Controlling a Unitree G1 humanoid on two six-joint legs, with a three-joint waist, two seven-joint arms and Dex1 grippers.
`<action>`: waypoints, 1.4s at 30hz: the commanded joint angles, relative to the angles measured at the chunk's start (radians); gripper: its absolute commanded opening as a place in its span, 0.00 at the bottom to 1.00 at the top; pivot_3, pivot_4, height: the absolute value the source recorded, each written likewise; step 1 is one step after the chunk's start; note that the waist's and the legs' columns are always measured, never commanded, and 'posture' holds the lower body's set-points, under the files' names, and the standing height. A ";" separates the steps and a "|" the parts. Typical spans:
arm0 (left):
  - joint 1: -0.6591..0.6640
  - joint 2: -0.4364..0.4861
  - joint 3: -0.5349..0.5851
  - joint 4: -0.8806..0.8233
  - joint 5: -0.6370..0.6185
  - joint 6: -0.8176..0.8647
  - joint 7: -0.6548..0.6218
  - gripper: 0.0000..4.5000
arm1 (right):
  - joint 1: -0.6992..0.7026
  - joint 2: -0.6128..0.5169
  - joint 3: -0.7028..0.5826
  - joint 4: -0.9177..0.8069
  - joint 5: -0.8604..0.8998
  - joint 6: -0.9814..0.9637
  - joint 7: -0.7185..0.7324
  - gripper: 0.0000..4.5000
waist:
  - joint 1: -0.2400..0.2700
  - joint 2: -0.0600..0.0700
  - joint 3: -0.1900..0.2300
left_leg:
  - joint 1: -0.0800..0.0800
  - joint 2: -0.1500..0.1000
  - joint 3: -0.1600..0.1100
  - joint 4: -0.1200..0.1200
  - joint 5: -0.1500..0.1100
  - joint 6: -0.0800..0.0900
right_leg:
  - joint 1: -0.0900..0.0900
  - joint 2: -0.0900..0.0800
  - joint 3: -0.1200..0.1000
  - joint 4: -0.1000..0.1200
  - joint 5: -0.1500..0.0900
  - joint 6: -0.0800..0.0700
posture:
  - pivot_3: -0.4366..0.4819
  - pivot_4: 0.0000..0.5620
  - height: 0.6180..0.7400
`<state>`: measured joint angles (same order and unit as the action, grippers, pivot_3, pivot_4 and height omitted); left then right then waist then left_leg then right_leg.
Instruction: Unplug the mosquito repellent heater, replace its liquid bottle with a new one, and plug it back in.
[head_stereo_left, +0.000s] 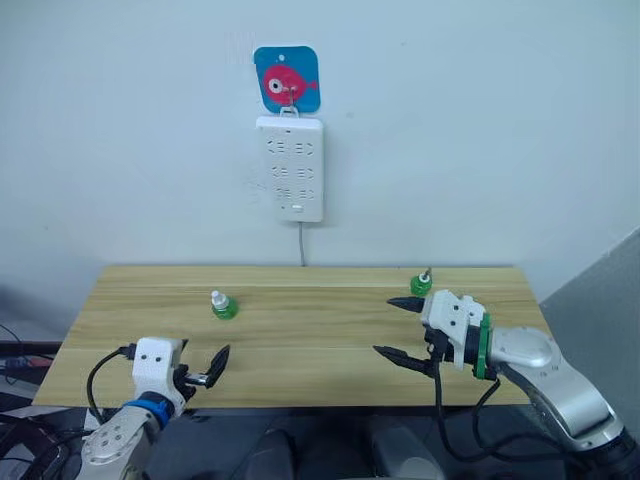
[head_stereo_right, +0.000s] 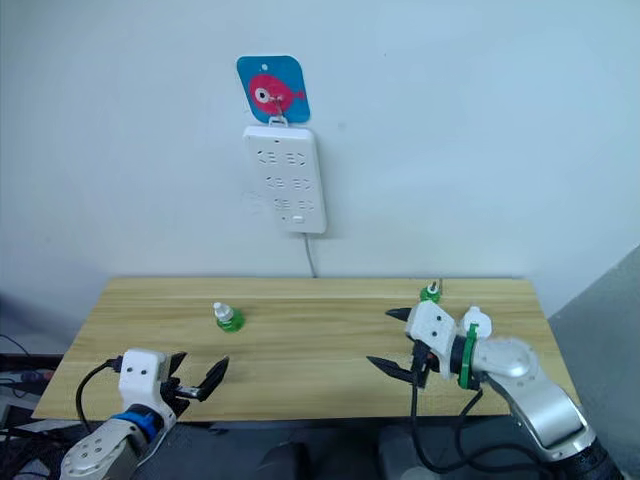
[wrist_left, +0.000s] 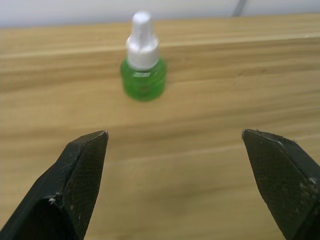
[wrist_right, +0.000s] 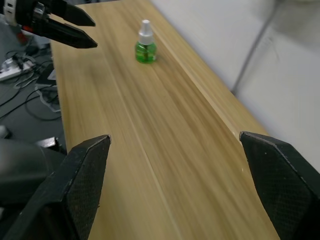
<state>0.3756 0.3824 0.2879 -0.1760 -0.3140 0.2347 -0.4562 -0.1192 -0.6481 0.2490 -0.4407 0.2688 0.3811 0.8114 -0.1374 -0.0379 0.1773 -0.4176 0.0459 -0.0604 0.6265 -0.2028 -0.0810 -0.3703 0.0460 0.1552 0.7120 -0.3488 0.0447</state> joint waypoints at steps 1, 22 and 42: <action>0.002 -0.020 0.025 0.002 -0.028 -0.046 -0.015 1.00 | -0.048 -0.005 0.012 -0.038 0.011 0.060 0.022 0.96 | 0.010 -0.001 0.001 | 0.000 0.000 0.000 0.000 0.000 -0.001 | 0.000 0.000 0.000 0.000 0.000 0.000 | 0.40 0.31 1.00; -0.485 0.073 -0.076 0.691 0.125 -0.290 -0.130 1.00 | -0.177 0.056 0.068 -0.201 0.026 0.445 -0.082 0.96 | 0.030 0.002 0.043 | -0.006 0.001 -0.005 -0.001 -0.002 -0.003 | -0.004 0.001 -0.006 -0.001 0.002 0.003 | 0.33 0.43 1.00; -0.667 0.063 -0.129 0.963 0.185 -0.452 -0.145 0.96 | -0.137 0.037 0.063 -0.313 0.095 0.554 -0.134 0.97 | 0.018 0.003 0.058 | -0.008 0.000 -0.008 -0.001 -0.002 -0.003 | -0.005 0.001 -0.009 -0.001 0.002 0.003 | 0.29 0.44 1.00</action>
<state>-0.2881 0.4447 0.1623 0.7841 -0.1350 -0.1915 -0.6028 -0.2591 -0.6081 0.3322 -0.7032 0.3430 0.9369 0.6772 -0.1192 -0.0352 0.2351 -0.4261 0.0464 -0.0684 0.6255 -0.2045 -0.0837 -0.3750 0.0466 0.1459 0.7107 -0.3468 0.0482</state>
